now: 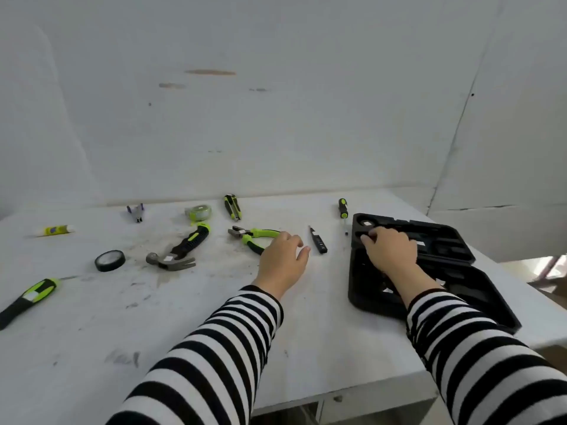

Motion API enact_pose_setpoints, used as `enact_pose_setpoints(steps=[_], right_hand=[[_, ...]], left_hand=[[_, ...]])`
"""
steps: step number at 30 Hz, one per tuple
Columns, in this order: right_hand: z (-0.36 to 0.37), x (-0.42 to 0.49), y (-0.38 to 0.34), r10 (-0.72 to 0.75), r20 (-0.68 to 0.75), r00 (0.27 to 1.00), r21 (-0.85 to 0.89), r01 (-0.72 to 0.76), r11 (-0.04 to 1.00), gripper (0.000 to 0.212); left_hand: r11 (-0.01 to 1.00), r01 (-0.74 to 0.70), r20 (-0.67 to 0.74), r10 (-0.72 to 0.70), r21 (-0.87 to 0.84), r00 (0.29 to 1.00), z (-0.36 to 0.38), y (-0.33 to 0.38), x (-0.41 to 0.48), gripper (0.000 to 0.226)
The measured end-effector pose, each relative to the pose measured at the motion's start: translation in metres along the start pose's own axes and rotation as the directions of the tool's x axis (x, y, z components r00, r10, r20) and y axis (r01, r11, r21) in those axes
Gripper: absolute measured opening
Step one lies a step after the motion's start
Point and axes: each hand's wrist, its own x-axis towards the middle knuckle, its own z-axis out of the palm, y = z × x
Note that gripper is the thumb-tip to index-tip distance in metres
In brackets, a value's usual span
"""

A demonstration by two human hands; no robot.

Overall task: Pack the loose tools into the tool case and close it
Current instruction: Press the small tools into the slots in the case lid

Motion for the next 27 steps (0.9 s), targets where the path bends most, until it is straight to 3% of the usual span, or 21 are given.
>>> enact_pose_setpoints(steps=[4, 12, 22, 27], right_hand=[[0.005, 0.000, 0.017, -0.003, 0.105, 0.994, -0.090, 0.012, 0.996, 0.037], [0.017, 0.002, 0.003, 0.009, 0.100, 0.995, 0.033, -0.012, 0.999, 0.032], [0.029, -0.010, -0.014, 0.001, -0.020, 1.000, 0.129, 0.002, 0.992, 0.037], [0.032, -0.010, -0.013, -0.021, -0.046, 0.999, 0.118, 0.027, 0.993, 0.037]], left_hand=[[1.000, 0.028, 0.011, -0.028, 0.003, 1.000, 0.010, 0.000, 0.002, 0.034], [1.000, -0.005, 0.025, 0.004, 0.006, 1.000, 0.019, -0.005, 0.010, 0.033], [0.998, -0.027, 0.311, 0.007, 0.059, 0.950, 0.038, 0.006, 0.066, 0.039], [0.995, 0.021, 0.343, -0.052, 0.095, 0.938, 0.047, 0.012, 0.087, 0.027]])
